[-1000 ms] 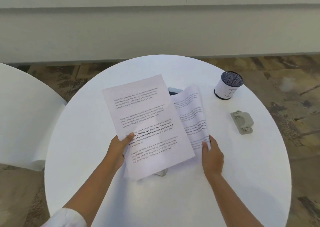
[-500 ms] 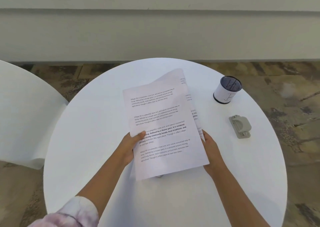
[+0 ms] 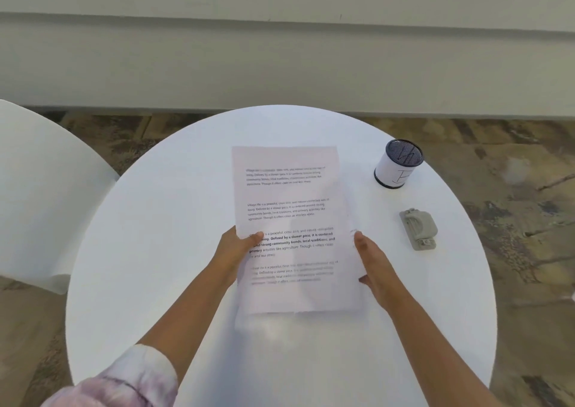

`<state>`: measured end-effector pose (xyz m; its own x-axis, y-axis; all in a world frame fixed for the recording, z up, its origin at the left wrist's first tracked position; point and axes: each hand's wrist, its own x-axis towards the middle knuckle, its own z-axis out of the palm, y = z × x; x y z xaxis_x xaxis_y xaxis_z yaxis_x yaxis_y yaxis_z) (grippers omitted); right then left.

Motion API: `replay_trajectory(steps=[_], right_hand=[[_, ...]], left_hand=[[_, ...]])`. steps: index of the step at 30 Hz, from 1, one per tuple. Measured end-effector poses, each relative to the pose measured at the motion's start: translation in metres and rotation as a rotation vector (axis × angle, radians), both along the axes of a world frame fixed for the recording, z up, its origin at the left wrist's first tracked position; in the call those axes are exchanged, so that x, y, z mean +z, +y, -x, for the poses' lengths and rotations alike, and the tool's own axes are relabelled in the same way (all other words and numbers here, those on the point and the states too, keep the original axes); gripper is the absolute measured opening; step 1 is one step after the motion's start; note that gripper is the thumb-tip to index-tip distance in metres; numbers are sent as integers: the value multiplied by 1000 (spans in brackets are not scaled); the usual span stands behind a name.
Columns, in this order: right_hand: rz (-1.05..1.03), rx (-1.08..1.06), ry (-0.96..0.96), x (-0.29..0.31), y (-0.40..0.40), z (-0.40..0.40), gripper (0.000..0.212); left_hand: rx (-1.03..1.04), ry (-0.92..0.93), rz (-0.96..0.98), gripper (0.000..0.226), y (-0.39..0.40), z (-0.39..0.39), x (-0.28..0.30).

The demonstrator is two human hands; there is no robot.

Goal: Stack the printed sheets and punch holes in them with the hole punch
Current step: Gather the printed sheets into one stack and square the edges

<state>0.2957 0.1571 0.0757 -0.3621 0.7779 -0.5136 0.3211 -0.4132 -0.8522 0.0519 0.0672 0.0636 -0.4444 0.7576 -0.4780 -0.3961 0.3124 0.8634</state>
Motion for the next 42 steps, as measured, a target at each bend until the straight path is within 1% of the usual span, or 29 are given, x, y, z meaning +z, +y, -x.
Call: replay_trajectory(steps=[2, 5, 7, 9, 11, 12, 14, 17, 19, 21, 24, 28, 31, 33, 34, 36, 38, 42], right_hand=[[-21, 17, -69, -5, 8, -6, 53], [-16, 79, -207, -19, 11, -15, 50], [-49, 127, -298, -28, 8, -19, 54], [-101, 146, -380, -35, 4, -22, 64], [-137, 148, -422, -39, 3, -24, 69], [-150, 159, -431, -40, 3, -24, 66], [-173, 195, -447, -41, 5, -24, 51], [-232, 249, -476, -42, 11, -22, 28], [-244, 249, -439, -42, 15, -21, 19], [-271, 218, -379, -38, 18, -23, 12], [-383, 89, -241, -25, 16, -29, 11], [-504, -50, -46, -4, 9, -38, 7], [-507, -83, 99, 9, 4, -43, 17], [-487, -32, 147, 16, 3, -47, 25], [-488, -1, 145, 18, 3, -49, 32], [-491, 8, 129, 21, 4, -52, 41], [-462, -27, 162, 26, 6, -54, 37], [-419, -73, 269, 41, 8, -49, 27]], left_hand=[[17, 17, 46, 33, 2, -6, -5], [111, 24, 156, 43, 2, -20, -15], [174, 7, 233, 49, -1, -27, -26], [194, -5, 303, 54, -6, -31, -35], [137, 26, 332, 45, -11, -34, -41], [98, 54, 329, 37, -14, -36, -40], [24, 107, 285, 23, -17, -39, -35], [-52, 212, 179, 18, -17, -44, -26], [-61, 279, 121, 17, -15, -46, -19], [-38, 292, 73, 18, -11, -48, -11], [6, 277, 7, 20, -5, -50, 2], [52, 138, -132, 20, 3, -56, 23], [42, 41, -251, 28, 7, -65, 35], [6, 48, -255, 38, 9, -71, 39], [-22, 94, -227, 41, 10, -73, 42], [-85, 198, -174, 36, 12, -76, 44], [-125, 241, -164, 31, 13, -80, 49], [-149, 261, -197, 24, 15, -86, 66]])
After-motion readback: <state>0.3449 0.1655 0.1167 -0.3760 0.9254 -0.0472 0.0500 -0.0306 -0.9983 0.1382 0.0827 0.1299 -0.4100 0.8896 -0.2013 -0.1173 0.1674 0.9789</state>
